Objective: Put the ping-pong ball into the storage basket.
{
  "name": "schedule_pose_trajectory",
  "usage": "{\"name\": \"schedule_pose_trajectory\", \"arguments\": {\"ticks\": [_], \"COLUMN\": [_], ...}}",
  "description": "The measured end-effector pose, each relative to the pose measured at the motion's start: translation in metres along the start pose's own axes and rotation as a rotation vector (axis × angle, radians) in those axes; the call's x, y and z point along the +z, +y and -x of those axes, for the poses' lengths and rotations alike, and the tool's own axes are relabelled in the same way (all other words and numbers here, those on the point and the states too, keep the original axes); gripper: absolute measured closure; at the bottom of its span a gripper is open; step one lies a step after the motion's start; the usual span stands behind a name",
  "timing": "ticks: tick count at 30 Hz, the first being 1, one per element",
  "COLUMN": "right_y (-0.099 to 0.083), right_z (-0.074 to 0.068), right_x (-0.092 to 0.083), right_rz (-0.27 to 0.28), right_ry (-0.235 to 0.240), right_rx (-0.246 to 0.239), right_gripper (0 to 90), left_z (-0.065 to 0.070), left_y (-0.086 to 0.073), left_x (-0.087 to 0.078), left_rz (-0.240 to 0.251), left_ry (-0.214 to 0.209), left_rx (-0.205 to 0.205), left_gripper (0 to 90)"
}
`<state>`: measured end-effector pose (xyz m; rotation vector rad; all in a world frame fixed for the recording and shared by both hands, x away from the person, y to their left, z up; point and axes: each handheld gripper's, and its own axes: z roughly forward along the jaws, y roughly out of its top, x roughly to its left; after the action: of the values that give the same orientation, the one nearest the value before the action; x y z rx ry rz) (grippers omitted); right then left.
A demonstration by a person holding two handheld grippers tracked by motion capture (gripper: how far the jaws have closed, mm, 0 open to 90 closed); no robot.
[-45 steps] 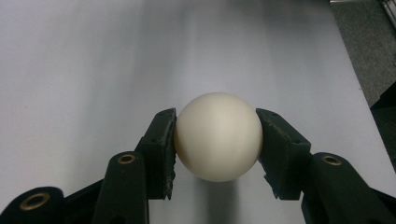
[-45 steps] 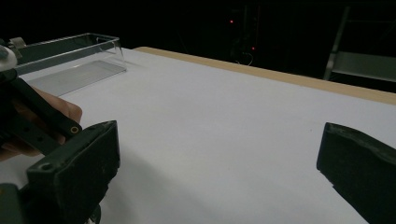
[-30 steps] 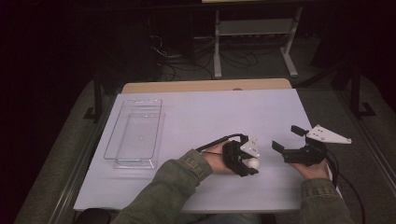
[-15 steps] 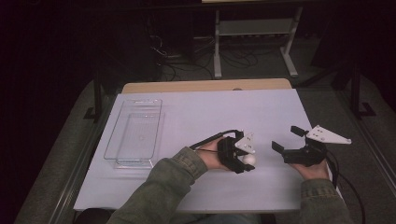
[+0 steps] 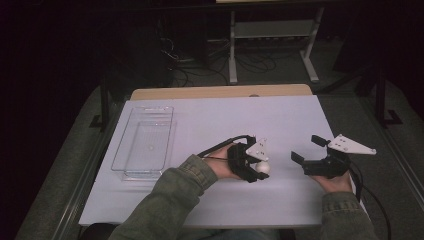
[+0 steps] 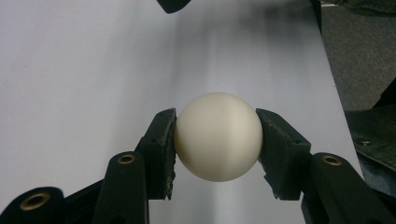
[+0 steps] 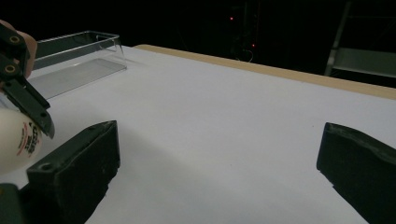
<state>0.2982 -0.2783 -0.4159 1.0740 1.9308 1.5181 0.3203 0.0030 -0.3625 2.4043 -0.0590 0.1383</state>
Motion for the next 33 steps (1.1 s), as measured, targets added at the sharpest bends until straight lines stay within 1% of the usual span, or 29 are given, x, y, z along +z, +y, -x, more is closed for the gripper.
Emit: {"name": "schedule_pose_trajectory", "arguments": {"ticks": [17,22,25,30,33], "right_y": [0.000,0.000,0.000,0.001,0.001], "right_z": [0.000,-0.001,-0.001,-0.002,-0.002], "right_x": [-0.001,0.000,0.000,0.001,0.001], "right_rz": [0.000,-0.001,-0.002,-0.002,-0.001], "right_ry": [-0.007,-0.007,-0.004,-0.002,-0.002], "right_rx": [0.003,0.000,-0.003,-0.007,-0.007], "right_gripper": [0.0,0.0,0.0,0.0,0.0], "left_z": [-0.003,-0.003,-0.002,-0.001,-0.002], "left_y": [-0.005,-0.005,-0.005,-0.006,-0.006], "left_x": [-0.029,-0.035,-0.039,-0.044,-0.048], "left_rz": [0.005,-0.003,0.002,-0.007,-0.008], "left_ry": [0.043,0.049,0.055,0.068,0.069], "left_rx": [-0.011,-0.002,-0.005,0.001,0.004], "left_gripper": [50.5,50.5,50.5,50.5,50.5]}}
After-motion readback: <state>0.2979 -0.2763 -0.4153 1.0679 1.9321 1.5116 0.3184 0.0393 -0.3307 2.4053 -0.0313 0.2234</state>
